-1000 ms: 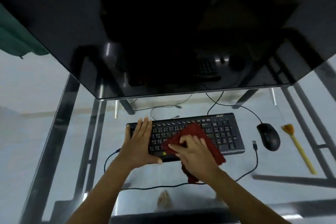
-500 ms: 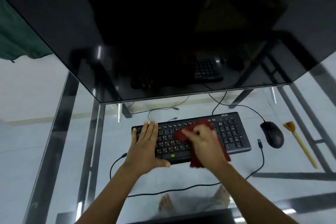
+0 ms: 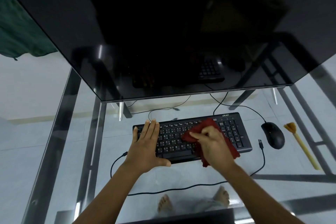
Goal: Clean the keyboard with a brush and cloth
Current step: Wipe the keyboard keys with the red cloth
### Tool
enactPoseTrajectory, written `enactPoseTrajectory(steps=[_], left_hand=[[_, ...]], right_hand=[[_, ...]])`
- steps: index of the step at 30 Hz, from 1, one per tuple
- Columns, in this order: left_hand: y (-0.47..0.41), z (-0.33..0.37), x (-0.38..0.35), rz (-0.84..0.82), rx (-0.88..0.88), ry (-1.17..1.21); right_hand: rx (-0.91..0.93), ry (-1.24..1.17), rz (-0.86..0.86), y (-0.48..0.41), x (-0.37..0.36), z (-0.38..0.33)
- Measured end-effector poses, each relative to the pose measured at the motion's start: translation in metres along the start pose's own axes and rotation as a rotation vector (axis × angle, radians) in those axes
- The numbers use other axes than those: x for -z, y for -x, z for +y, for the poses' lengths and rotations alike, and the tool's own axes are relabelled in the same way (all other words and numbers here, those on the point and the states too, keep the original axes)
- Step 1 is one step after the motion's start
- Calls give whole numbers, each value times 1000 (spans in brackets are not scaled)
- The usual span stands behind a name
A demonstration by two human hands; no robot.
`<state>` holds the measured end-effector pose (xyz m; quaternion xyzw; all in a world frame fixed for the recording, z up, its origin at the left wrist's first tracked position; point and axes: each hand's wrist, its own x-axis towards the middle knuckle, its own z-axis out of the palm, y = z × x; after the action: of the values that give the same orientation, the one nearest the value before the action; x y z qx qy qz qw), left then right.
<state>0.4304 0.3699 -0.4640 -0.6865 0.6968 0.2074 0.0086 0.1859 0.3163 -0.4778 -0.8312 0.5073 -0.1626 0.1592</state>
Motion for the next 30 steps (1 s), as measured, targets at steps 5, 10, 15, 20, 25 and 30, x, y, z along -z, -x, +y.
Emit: enactPoseTrajectory(steps=[5, 10, 15, 20, 25, 30], left_hand=[[-1, 1, 1, -5, -6, -24], [1, 1, 3, -8, -13, -10], [0, 0, 1, 2, -12, -6], [0, -2, 0, 14, -13, 2], [-1, -1, -1, 12, -2, -11], [-2, 0, 0, 3, -5, -17]], right_hand=[[320, -145, -172, 16, -27, -61], [-258, -69, 176, -15, 4, -10], [-16, -60, 47, -7, -43, -77], [-178, 57, 71, -31, -14, -26], [-249, 3, 89, -34, -20, -45], [42, 54, 24, -38, -19, -40]])
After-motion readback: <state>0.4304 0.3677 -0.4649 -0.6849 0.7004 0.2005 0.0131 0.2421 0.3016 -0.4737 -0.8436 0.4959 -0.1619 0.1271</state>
